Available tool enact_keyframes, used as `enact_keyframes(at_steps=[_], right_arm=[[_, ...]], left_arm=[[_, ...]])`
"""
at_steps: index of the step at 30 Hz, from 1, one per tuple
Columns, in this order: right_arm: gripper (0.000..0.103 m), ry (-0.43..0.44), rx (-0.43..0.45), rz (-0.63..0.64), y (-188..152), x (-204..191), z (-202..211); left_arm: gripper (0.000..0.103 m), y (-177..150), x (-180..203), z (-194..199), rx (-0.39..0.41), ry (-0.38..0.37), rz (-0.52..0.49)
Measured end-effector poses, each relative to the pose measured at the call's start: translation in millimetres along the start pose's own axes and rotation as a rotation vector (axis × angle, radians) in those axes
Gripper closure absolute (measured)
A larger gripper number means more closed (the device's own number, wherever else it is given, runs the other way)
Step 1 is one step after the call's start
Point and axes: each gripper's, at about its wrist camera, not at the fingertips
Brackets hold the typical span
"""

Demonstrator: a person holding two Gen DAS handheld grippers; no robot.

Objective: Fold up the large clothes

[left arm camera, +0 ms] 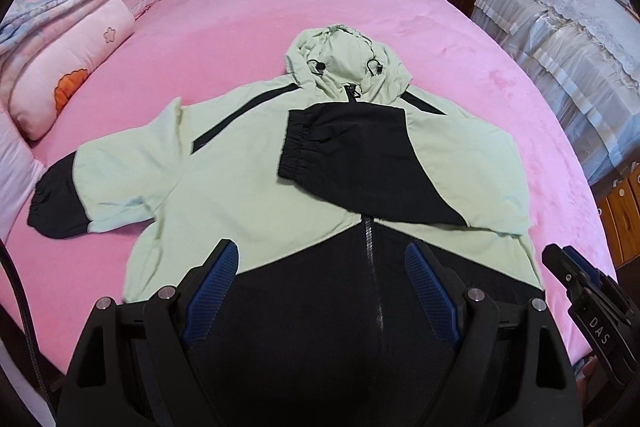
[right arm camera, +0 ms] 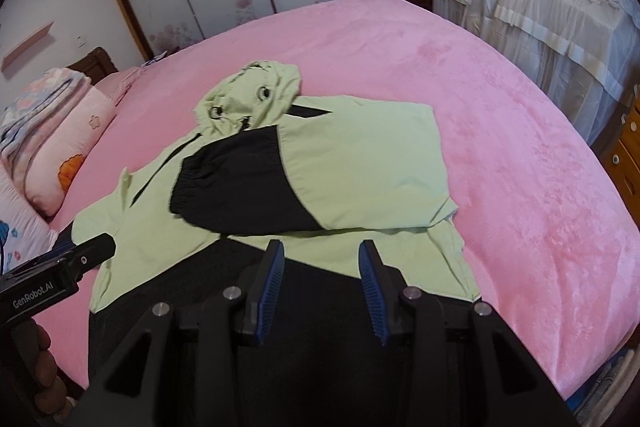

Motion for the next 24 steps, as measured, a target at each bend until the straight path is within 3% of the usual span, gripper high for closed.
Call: enact_keyframes(at_steps=[12,19,24], right_arm=[[0.064,0.117,0.04,0.111,-10.6,-85.7,44.0],[0.064,0.188,0.052,0.199,-13.7,-154.1,43.7],[0.063,0.231,0.035,0.267,-24.1,-208.2,23.1]], left_arm=[[0.018,-26.0,-68.0,74.0,0.083,0.087,0.069],[0.013,-36.4,-137.7,98.7,0.152,0.148,0.187],[0.012,-51.2,-199.7,93.1,0.162,0.22,0.304]])
Point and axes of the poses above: each gripper's, at about its wrist camera, not at the fingertips, and z roughly against the way its jaws point, x to its right, y to its top, and after that the axes turned 15 degrees about -z, right-handed
